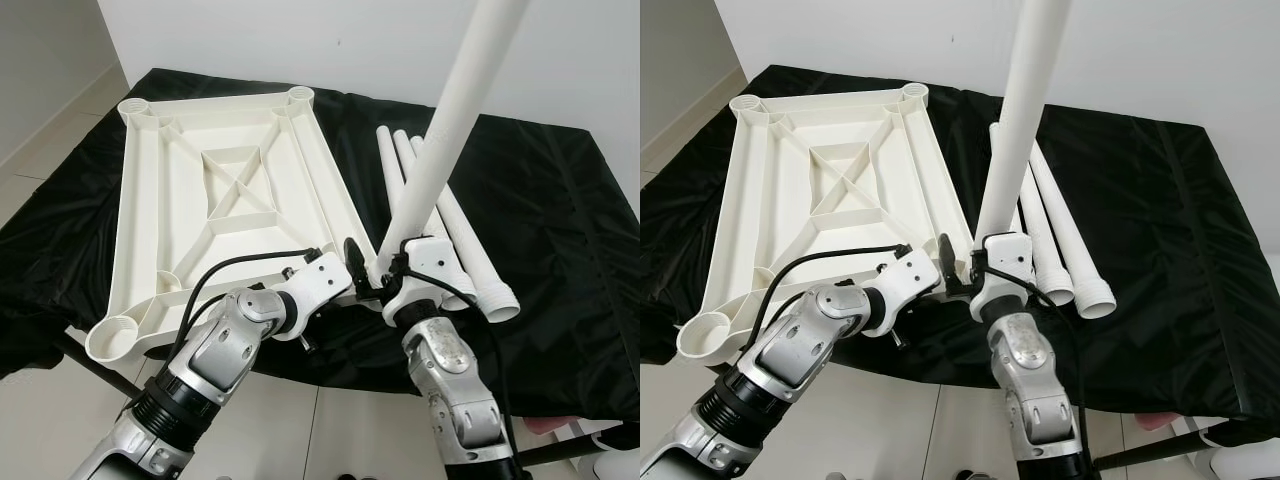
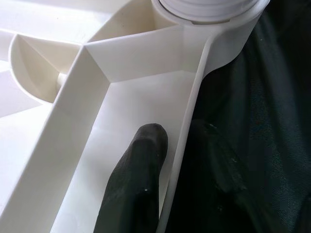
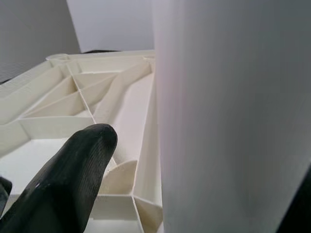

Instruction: Building children table

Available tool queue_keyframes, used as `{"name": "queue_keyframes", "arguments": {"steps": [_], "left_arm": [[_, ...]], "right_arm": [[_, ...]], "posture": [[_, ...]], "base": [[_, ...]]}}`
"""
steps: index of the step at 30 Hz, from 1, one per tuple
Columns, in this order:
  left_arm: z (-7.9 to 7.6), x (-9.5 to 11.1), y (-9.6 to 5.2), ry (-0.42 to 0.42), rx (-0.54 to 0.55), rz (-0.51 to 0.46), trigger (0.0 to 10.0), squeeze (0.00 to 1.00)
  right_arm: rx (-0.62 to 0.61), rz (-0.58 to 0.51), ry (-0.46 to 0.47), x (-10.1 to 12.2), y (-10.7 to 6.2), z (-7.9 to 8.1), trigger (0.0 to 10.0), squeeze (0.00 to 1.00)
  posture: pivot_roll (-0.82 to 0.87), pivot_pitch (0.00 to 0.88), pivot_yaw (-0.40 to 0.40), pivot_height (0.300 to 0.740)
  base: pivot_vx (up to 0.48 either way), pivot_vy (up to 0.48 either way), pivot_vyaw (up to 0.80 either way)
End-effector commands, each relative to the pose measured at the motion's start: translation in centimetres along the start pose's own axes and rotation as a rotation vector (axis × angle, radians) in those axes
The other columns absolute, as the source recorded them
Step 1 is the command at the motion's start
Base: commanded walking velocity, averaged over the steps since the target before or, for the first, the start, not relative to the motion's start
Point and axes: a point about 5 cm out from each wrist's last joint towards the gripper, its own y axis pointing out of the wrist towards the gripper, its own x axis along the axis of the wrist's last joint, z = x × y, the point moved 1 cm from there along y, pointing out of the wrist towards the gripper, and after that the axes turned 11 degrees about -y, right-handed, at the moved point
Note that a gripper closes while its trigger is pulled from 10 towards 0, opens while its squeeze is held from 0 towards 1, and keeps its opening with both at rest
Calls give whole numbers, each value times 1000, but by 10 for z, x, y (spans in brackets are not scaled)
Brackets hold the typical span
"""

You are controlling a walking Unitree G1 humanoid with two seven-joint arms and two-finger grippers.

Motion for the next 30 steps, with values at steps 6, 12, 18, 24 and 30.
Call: {"name": "queue_keyframes", "arguments": {"steps": [6, 12, 18, 24, 30], "left_arm": [[-8, -3, 3, 8, -38, 3, 10000, 0], [-6, -3, 4, 7, -34, 4, 10000, 0], [-5, -2, 5, 5, -32, 1, 10000, 0], [-5, -2, 4, 7, -30, 2, 10000, 0], [-3, -2, 4, 10, -28, 5, 10000, 0]], "right_arm": [[207, 19, 5, -6, -1, -13, 10000, 0], [337, 6, -8, -3, 0, -29, 10000, 0], [467, 13, -43, -8, 3, -41, 10000, 0], [526, 43, -58, -14, 9, -53, 10000, 0], [568, 56, -73, -19, 18, -62, 6000, 0]], "posture": [[-102, 140, -1, 740], [-107, 146, 0, 740], [-110, 147, 2, 740], [-106, 144, 6, 740], [-100, 142, 10, 740]], "base": [[0, 0, 0], [0, 0, 0], [0, 0, 0], [0, 0, 0], [0, 0, 0]]}}
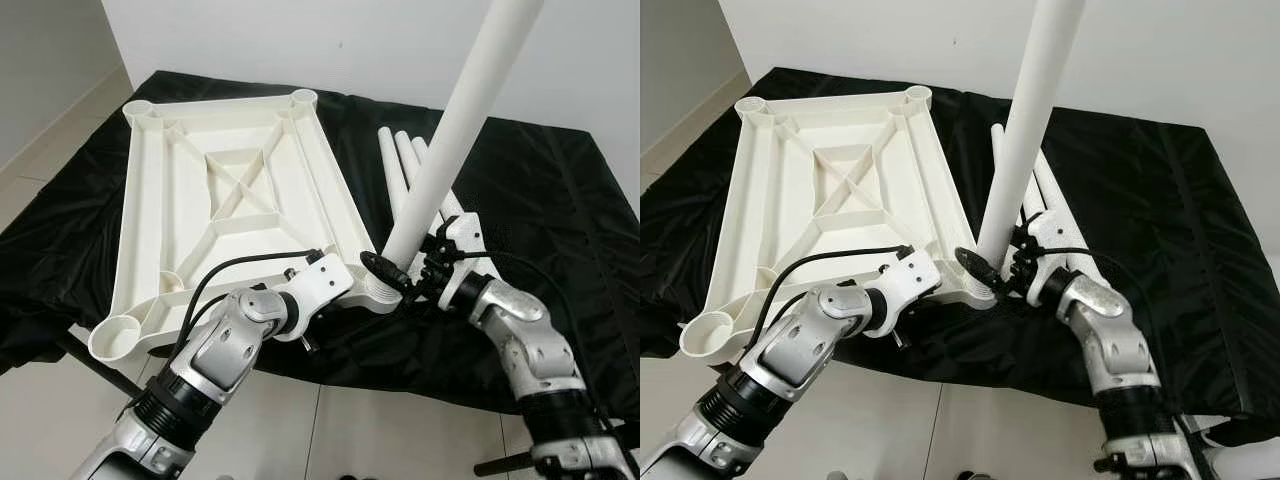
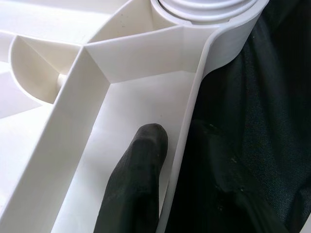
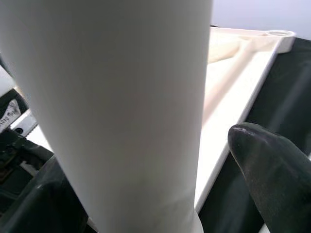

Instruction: Building children table

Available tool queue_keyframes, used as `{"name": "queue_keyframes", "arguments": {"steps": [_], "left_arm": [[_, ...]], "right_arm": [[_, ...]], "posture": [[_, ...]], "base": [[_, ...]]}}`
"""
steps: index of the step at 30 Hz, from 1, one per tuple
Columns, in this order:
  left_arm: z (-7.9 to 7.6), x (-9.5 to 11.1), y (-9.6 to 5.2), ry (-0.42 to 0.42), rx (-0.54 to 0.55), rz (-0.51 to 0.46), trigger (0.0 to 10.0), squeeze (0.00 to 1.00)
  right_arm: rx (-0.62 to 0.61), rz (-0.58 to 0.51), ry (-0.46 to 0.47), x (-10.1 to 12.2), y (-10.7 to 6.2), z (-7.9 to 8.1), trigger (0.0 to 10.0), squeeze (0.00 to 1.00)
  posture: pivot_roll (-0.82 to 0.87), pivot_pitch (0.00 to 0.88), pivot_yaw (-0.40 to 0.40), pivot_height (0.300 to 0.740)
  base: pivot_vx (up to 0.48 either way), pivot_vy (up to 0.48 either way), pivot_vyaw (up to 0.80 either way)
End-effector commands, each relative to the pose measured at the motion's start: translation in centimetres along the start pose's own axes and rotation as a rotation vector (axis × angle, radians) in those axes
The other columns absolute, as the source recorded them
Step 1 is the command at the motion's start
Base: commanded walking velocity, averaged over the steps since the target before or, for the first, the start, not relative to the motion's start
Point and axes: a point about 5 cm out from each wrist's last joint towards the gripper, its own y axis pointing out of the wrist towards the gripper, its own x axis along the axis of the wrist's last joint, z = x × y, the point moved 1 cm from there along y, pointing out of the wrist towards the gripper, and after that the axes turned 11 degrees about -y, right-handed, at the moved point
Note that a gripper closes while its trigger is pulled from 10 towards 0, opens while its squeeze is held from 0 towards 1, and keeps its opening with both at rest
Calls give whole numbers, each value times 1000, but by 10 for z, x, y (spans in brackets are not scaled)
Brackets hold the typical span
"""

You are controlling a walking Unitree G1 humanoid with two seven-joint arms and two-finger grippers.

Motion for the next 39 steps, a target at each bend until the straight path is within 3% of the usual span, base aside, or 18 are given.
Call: {"name": "queue_keyframes", "arguments": {"steps": [1, 2, 3, 4, 5, 16, 22, 23, 24, 39], "left_arm": [[-4, -1, 2, 6, -25, 4, 10000, 0], [-4, -1, 2, 6, -25, 4, 10000, 0], [-4, -1, 2, 7, -25, 3, 10000, 0], [-4, -1, 2, 7, -25, 3, 10000, 0], [-3, -1, 2, 9, -24, 2, 10000, 0], [-5, -2, 2, 5, -24, 3, 10000, 0], [-6, -2, 4, 4, -27, -1, 10000, 0], [-6, -2, 4, 5, -28, -1, 10000, 0], [-7, -2, 4, 5, -29, -1, 10000, 0], [-11, -5, 5, 12, -44, 7, 10000, 0]], "right_arm": [[20, 8, 5, -4, -1, -2, 5255, 0], [27, 8, 9, -5, -1, -3, 5255, 0], [30, 5, -2, -5, -1, -4, 2392, 0], [30, 5, -2, -5, -1, -4, 2392, 0], [43, 1, -10, -4, 0, -5, 0, 0], [76, -37, 18, -4, 0, 4, 0, 0], [26, -54, 38, -3, 0, 11, 235, 0], [10, -49, 33, -3, 0, 12, 4745, 0], [-12, -43, 29, -3, 1, 13, 10000, 0], [-200, -68, 36, 7, 6, 27, 10000, 0]], "posture": [[-98, 144, 10, 740], [-98, 144, 10, 740], [-94, 143, 10, 740], [-94, 143, 10, 740], [-94, 144, 10, 740], [-99, 137, 1, 740], [-102, 130, -5, 740], [-103, 127, -5, 740], [-103, 125, -6, 740], [-104, 113, -6, 740]], "base": [[0, 0, 0], [0, 0, 0], [0, 0, 0], [0, 0, 0], [0, 0, 0], [0, 0, 0], [0, 0, 0], [0, 0, 0], [0, 0, 0], [0, 0, 0]]}}
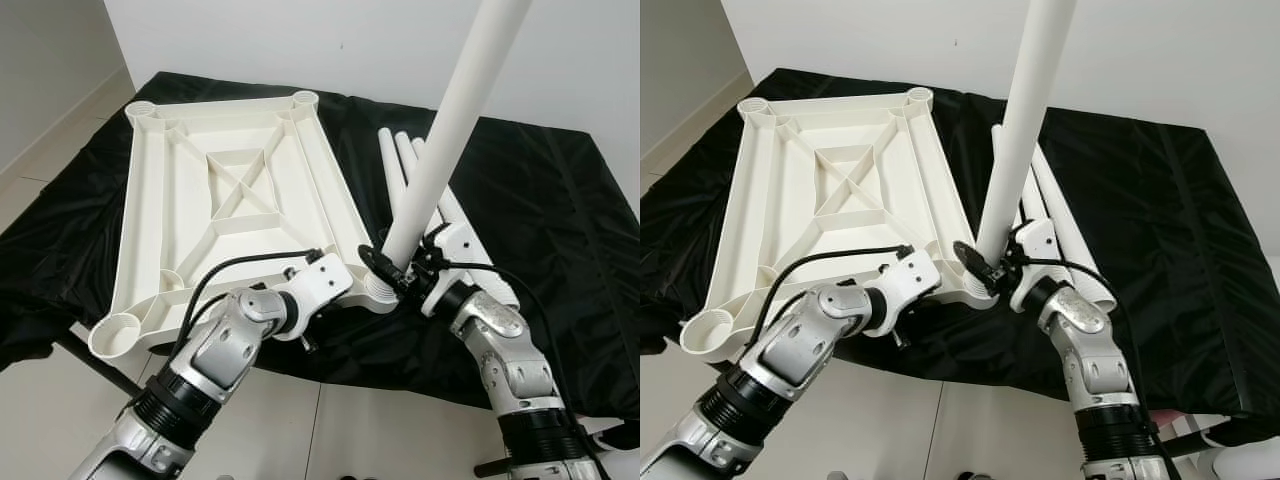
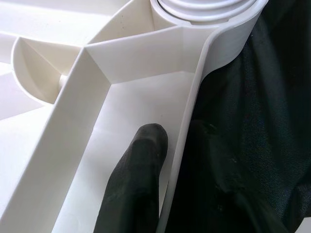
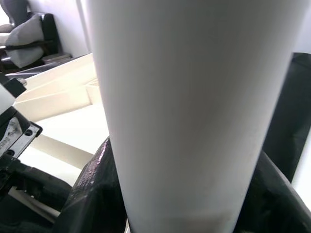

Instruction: Building children table

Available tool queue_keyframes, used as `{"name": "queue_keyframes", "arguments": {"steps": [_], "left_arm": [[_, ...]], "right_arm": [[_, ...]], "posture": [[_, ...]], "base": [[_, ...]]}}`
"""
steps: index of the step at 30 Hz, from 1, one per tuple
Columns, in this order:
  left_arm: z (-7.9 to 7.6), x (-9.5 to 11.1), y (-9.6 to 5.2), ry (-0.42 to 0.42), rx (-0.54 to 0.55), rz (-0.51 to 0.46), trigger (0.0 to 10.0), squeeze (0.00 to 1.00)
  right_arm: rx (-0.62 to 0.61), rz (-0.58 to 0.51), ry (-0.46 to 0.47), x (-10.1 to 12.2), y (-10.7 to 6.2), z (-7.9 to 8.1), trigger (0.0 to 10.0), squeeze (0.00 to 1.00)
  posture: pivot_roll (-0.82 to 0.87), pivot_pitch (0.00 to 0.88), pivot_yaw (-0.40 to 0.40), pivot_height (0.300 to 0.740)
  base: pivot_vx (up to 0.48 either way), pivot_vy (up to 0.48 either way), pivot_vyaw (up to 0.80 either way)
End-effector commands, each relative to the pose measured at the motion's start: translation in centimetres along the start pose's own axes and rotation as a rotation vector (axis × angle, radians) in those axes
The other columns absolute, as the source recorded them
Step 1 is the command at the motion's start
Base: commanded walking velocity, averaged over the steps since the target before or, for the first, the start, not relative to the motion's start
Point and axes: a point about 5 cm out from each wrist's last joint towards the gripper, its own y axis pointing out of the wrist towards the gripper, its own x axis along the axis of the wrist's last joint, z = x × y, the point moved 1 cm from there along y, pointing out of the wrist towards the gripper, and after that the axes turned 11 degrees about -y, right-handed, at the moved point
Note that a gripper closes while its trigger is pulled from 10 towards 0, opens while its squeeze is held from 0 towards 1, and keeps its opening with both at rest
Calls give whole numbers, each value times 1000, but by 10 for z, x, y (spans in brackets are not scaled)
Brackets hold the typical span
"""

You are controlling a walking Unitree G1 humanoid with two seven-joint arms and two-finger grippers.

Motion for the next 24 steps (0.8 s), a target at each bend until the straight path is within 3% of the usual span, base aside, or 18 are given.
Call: {"name": "queue_keyframes", "arguments": {"steps": [1, 14, 24], "left_arm": [[-11, -4, 4, 4, -41, 9, 10000, 0], [-12, -3, 4, 10, -48, 6, 10000, 0], [-11, -3, 3, 10, -43, 5, 10000, 0]], "right_arm": [[-30, -21, 16, 5, 1, 3, 10000, 0], [-227, -43, 49, 15, 12, 30, 10000, 0], [-313, -31, 57, 17, 18, 47, 10000, 0]], "posture": [[-104, 113, -6, 740], [-96, 109, -3, 740], [-93, 111, -3, 740]], "base": [[0, 0, 0], [0, 0, 0], [0, 0, 0]]}}
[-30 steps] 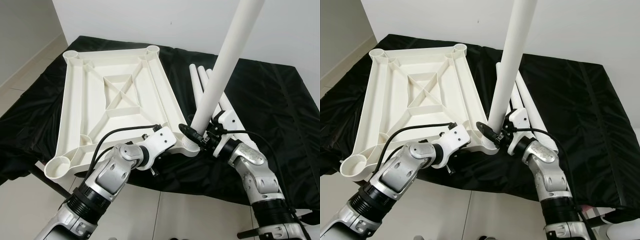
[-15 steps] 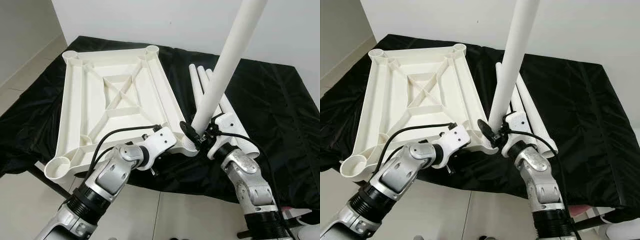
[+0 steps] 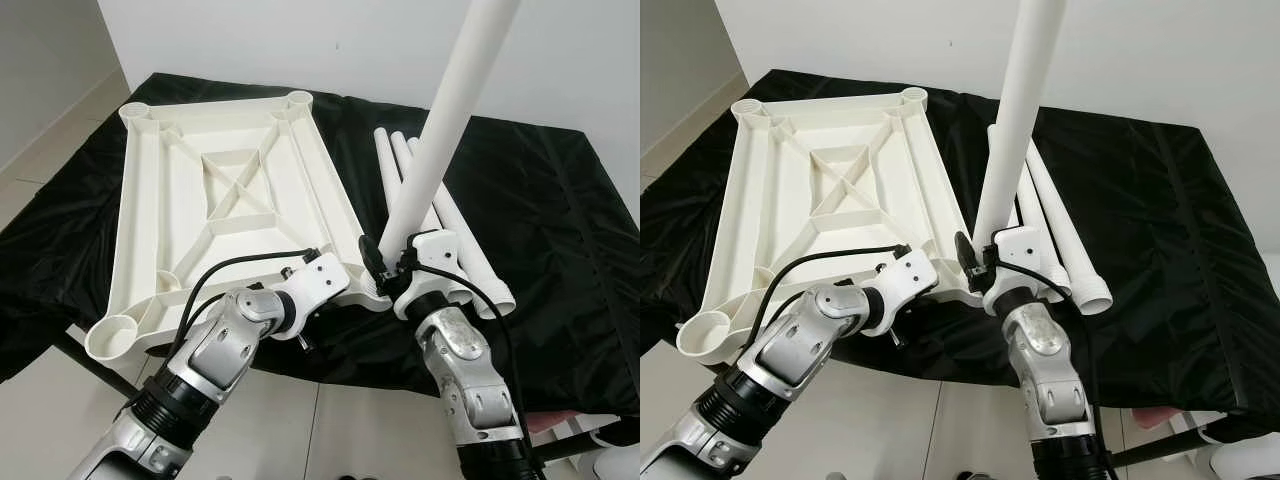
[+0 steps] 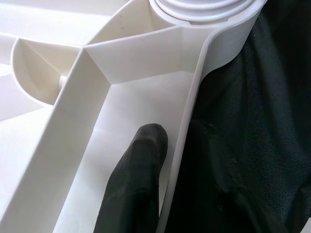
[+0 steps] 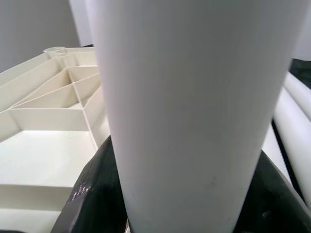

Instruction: Building children table

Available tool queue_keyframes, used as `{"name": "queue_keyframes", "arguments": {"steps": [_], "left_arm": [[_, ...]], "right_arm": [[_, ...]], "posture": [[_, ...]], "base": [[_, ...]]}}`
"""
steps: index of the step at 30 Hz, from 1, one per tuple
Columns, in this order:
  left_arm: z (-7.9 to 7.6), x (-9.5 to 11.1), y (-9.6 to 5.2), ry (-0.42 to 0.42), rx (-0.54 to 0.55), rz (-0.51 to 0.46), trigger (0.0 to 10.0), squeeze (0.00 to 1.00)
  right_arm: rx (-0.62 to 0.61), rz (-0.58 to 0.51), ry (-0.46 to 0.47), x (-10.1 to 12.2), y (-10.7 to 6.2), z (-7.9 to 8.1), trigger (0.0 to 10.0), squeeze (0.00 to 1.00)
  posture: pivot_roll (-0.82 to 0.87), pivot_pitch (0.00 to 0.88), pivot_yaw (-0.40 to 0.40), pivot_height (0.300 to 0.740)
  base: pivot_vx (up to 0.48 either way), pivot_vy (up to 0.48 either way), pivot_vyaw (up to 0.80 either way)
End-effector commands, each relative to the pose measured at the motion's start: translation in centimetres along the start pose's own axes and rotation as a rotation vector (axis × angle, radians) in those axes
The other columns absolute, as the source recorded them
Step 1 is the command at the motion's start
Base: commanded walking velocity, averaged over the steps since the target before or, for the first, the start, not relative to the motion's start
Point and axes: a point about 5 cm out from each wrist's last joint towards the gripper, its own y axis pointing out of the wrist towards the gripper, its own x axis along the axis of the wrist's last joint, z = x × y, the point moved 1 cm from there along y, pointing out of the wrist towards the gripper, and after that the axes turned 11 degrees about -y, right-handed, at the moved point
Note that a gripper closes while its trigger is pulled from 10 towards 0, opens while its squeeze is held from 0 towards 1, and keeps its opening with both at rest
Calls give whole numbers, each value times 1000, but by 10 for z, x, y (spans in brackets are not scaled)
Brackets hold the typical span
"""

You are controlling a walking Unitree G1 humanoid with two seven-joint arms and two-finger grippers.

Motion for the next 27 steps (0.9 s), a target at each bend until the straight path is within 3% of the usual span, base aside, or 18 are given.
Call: {"name": "queue_keyframes", "arguments": {"steps": [1, 3, 4, 8, 18, 19, 27], "left_arm": [[-12, -1, 4, 9, -48, 3, 10000, 0], [-12, -1, 4, 9, -48, 3, 10000, 0], [-11, -1, 4, 7, -45, 3, 10000, 0], [-11, -1, 4, 5, -42, 4, 10000, 0], [-9, -2, 2, 2, -36, 7, 10000, 0], [-8, -2, 2, 2, -35, 7, 10000, 0], [-8, -1, 2, 0, -31, 3, 10000, 0]], "right_arm": [[34, -44, 37, 11, 3, 24, 10000, 0], [34, -44, 37, 11, 3, 24, 10000, 0], [-34, -30, 38, 11, 5, 28, 10000, 0], [-96, -7, 43, 9, 7, 32, 10000, 0], [-118, 2, 70, 9, 9, 36, 10000, 0], [-116, 1, 73, 9, 9, 35, 10000, 1000], [-63, -10, 58, 7, 7, 28, 10000, 1000]], "posture": [[-90, 112, -4, 740], [-90, 112, -4, 740], [-86, 118, -2, 740], [-83, 122, 0, 740], [-79, 128, 5, 740], [-81, 130, 6, 740], [-84, 130, 1, 740]], "base": [[0, 0, 0], [0, 0, 0], [0, 0, 0], [0, 0, 0], [0, 0, 0], [0, 0, 0], [0, 0, 0]]}}
